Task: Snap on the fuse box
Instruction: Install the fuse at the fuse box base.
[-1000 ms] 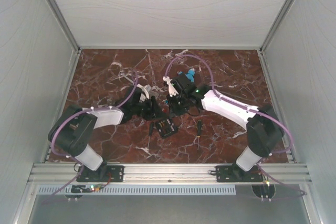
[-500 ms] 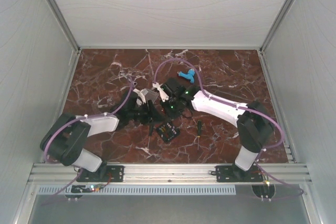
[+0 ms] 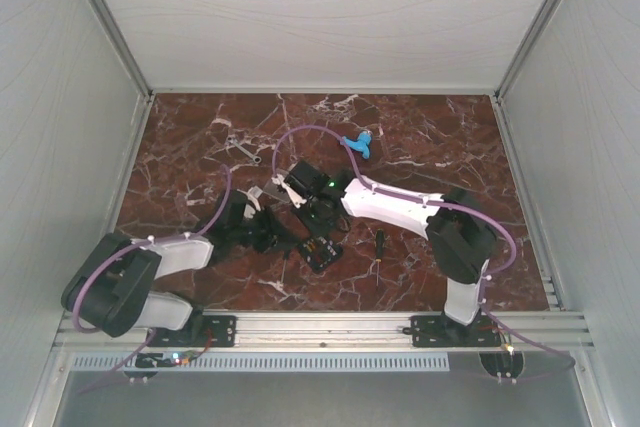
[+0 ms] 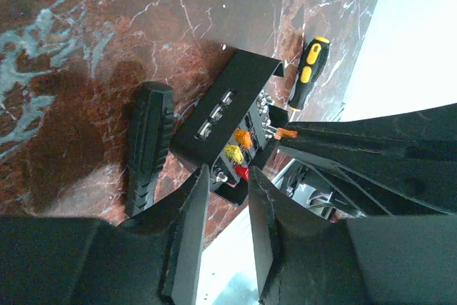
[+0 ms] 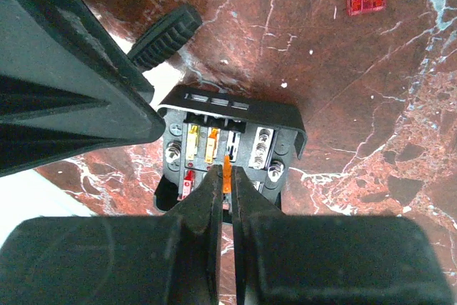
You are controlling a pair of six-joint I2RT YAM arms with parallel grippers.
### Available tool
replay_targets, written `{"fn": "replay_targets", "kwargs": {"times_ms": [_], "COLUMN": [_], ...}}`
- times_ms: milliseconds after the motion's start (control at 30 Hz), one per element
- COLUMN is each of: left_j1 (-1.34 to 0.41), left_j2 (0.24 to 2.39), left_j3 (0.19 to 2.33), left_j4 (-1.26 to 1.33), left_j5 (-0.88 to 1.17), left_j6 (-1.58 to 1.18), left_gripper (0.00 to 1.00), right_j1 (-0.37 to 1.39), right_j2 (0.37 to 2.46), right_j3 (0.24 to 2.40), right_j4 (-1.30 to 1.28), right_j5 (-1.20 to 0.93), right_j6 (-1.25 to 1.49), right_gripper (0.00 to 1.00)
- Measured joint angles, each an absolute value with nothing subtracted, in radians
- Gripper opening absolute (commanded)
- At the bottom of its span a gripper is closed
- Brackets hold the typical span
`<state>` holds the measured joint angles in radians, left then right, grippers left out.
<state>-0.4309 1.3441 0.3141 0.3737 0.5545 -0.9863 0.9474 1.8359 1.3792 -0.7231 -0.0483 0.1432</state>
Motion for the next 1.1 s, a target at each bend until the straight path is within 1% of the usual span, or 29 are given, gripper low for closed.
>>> {"fn": "replay_targets", "kwargs": {"times_ms": [200,533,1100], "left_j1": [-0.431,-0.433,-0.440], "left_j2": [1.405,1.464,1.434], "left_j3": [0.303,0.303,0.303], "left_j4": [0.450,0.522,0.453], "left_j5": [0.596,0.634,0.614], "left_j6": [-1.035,-1.074,-1.056], "left_gripper": [0.26,0.25,0.30], "right_j1": [0.957,0.968,0.973], "right_j2": [1.870,1.903,1.904], "right_j3": [1.392,1.413,1.417], "right_j4": [-0.744,-0.763,-0.797], "right_j5": [-0.022,-0.006,0.050], "right_j6": [0.143,0.144,0.147], "right_gripper": [0.00,0.00,0.00]}}
